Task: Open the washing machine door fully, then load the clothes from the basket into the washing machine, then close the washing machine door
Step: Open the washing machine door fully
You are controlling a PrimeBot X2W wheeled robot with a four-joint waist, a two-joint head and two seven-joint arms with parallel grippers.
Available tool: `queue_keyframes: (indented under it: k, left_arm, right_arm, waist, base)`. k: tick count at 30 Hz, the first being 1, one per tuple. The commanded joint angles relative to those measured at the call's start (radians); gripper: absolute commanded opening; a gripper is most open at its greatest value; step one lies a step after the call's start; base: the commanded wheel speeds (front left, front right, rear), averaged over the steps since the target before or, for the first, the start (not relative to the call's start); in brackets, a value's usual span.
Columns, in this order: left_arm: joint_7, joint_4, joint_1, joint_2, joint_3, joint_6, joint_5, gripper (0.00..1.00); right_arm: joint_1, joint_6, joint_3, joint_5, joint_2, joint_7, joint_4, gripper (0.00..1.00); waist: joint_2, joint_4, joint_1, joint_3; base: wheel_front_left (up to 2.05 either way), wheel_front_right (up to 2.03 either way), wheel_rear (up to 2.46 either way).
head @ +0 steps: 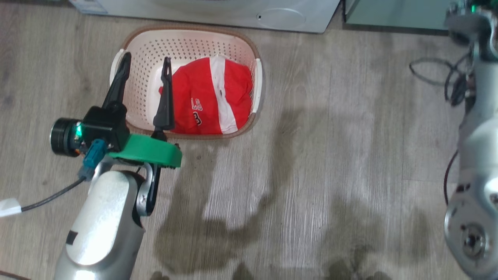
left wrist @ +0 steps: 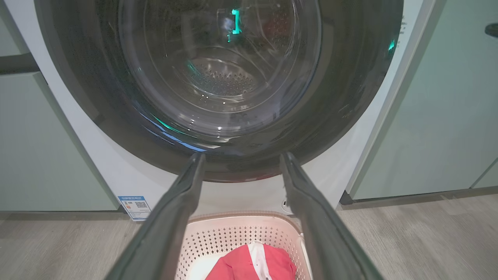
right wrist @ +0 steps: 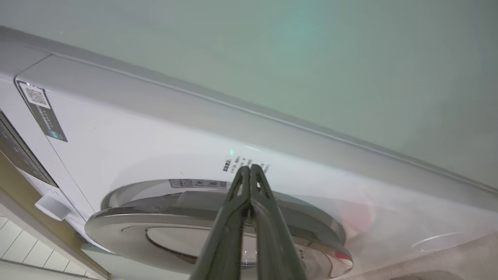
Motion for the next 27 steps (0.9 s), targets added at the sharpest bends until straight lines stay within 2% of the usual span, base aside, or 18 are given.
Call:
queue_keyframes:
  k: [1,15,27]
  left_arm:
    - [-0.007,-0.037,-0.028,0.016,0.027,-0.002,0.003,1.00]
    - [-0.013,-0.047,-0.067,-0.002,0.015,-0.015,0.006,1.00]
    - [-0.014,-0.060,-0.085,-0.022,0.022,-0.026,0.014,1.00]
  right_arm:
    - [-0.046,0.000,0.021,-0.001,0.009,0.010,-0.029,0.00]
    - [-0.313,0.000,0.138,-0.110,0.023,0.067,0.190,0.00]
    - [-0.443,0.000,0.148,-0.139,0.024,0.041,0.334,0.00]
  waist:
    - [0.0000,0.006,0.0000,0.009]
    - [0.0000,0.054,0.0000,0.074]
    - [0.0000,0.089,0.0000,0.116]
  base:
    - [0.00,0.00,0.00]
    - [0.00,0.00,0.00]
    - [0.00,0.00,0.00]
